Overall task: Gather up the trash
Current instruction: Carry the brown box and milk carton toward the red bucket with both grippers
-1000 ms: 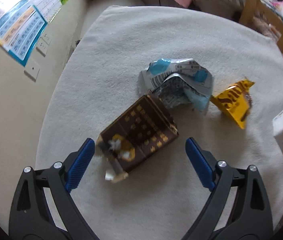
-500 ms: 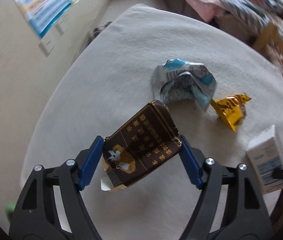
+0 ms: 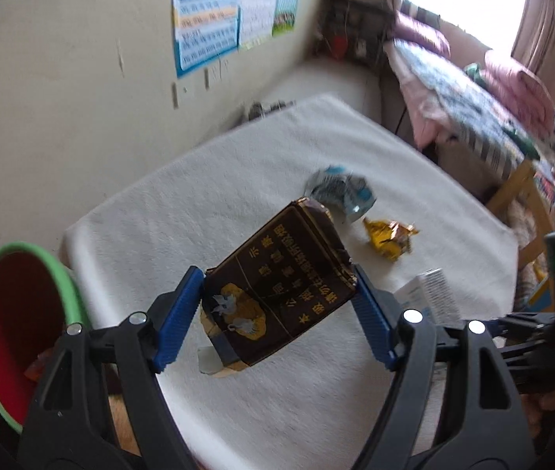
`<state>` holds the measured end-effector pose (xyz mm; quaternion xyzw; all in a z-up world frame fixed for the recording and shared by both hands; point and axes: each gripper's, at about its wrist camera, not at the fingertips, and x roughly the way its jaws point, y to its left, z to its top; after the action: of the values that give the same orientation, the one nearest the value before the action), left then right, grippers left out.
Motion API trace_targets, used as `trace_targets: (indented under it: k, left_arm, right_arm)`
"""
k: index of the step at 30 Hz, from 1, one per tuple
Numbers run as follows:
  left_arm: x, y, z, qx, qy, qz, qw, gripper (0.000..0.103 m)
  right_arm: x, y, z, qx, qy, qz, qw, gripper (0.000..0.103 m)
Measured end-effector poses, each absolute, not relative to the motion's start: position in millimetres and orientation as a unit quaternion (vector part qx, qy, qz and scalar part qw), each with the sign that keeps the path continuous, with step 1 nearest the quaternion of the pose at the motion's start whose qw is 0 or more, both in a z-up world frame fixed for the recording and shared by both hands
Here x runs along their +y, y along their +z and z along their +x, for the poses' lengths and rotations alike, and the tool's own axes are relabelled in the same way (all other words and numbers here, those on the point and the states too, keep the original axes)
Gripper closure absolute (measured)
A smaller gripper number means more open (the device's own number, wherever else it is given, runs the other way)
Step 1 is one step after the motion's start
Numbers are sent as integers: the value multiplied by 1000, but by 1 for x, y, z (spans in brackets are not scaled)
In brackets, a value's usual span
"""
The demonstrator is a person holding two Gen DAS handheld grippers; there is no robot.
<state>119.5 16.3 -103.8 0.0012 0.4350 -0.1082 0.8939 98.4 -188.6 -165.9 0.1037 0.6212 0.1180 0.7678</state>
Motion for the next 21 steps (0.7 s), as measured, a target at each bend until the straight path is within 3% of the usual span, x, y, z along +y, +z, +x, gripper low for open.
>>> trace_targets:
  k: [2,3,4,21]
  left_arm:
    - [17,-94,111,421,-106,1,901,30]
    - [17,-90,108,415,-105,5,904,30]
    - [15,-85,103,405,-102,14,908,30]
    - [32,-10,64,318,-91,13,944,30]
  right_arm:
    - [-183,-169,97,623,115,80,770,42]
    - [-180,-171,95,624,112,68,770,59]
    - [-178,-172,95,625,110,62,770,62]
    - [-184,-108,78,512,112,93,847,65]
